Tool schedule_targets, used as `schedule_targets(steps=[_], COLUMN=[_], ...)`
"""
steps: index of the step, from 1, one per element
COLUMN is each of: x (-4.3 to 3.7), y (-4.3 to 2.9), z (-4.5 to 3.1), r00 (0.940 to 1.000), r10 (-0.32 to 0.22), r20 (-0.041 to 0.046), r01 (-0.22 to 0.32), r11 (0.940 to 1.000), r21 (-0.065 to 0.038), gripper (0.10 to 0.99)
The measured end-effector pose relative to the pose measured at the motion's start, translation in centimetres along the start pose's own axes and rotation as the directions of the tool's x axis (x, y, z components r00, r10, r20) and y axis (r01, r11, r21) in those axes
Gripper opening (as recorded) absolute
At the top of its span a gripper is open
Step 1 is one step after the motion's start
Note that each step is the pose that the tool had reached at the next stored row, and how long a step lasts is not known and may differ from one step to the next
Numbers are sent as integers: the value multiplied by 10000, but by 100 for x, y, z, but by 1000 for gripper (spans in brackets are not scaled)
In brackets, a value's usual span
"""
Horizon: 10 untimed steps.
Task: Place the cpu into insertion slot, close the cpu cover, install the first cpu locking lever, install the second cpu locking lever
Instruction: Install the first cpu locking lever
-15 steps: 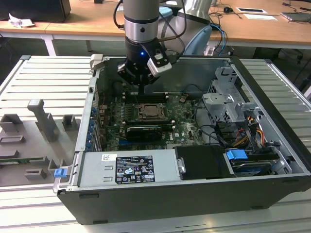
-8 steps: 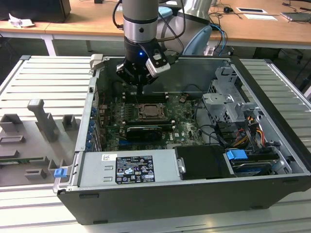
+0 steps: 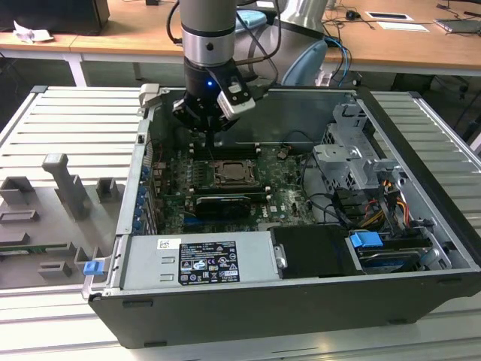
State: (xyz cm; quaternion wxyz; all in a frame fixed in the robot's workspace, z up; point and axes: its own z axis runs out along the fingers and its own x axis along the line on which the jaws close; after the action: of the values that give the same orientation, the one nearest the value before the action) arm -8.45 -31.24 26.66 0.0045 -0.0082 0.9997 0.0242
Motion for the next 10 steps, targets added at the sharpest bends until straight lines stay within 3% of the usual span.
schedule_targets(steps=[3,10], x=[37,232], y=[-11,-8], z=[0,3], r00=[10000,10000], r10=[0,1], r20=[1,1], r01=[0,-1], r11=[10000,10000], r21=[-3,-3], gripper=[106,106])
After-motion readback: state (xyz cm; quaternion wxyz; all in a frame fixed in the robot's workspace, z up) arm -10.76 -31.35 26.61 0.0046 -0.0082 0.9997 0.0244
